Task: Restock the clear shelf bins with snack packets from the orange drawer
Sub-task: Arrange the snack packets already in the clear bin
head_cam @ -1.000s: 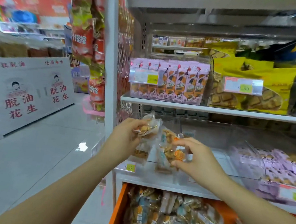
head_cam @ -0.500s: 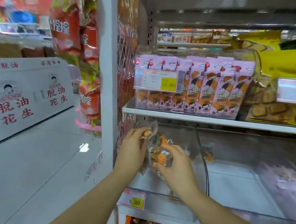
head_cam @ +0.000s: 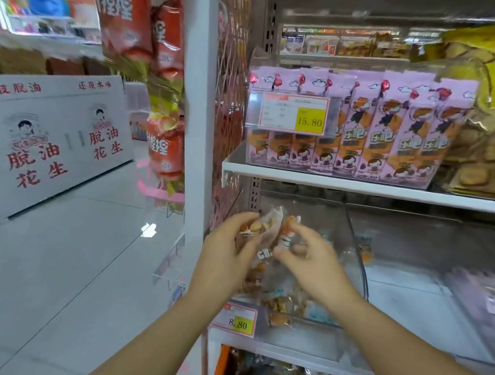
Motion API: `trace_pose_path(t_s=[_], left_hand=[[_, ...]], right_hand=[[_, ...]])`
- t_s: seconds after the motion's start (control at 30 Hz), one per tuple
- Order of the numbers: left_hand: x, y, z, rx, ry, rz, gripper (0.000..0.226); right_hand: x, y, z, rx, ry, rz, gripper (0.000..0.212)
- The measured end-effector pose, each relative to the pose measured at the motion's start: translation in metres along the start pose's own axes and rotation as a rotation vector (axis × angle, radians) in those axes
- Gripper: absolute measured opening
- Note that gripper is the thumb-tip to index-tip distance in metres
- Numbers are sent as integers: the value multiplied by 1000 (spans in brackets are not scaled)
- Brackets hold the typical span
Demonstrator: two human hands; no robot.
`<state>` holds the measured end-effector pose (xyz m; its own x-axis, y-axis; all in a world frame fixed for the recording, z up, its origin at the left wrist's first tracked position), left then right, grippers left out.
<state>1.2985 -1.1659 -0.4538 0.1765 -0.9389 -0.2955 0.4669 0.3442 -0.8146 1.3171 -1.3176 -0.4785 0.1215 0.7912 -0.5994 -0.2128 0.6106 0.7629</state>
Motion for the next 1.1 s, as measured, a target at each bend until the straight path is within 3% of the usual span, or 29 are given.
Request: trace_pose_path(t_s=[0.17, 0.33, 0.47, 0.67, 0.83, 0.93, 1.1], left_hand=[[-17, -16, -28, -47, 28, -63, 23], [-23, -36, -56, 53, 95, 29, 46], [-17, -30, -72, 5, 93, 2, 50], [6, -19, -73, -73, 215, -236, 38], [18, -24, -76, -95, 321, -281, 20], [10, -20, -71, -95, 225, -251, 7], [-3, -5, -63, -106, 37, -207, 29]], right_hand=[[-47, 3, -40, -10, -162, 116, 19], [-75, 17, -73, -96, -218, 44, 31], [-96, 21, -89, -111, -236, -19, 40], [-120, 21, -99, -114, -180, -62, 43], [-131, 15, -93, -107, -196, -159, 37], [-128, 13, -84, -114, -255, -204, 34], [-81, 6, -60, -129, -88, -335, 23]])
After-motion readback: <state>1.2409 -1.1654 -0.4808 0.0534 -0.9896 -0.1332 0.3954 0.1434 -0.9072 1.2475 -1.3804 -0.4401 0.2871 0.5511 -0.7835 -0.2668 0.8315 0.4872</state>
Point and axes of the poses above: each hand's wrist, its own z-axis towards the middle knuckle, its own x-axis out of the palm, y = z × x, the point moved 10 cm from there along z, towards the middle knuckle, and after that the axes turned 9 degrees about -z, right-handed, at the moved point
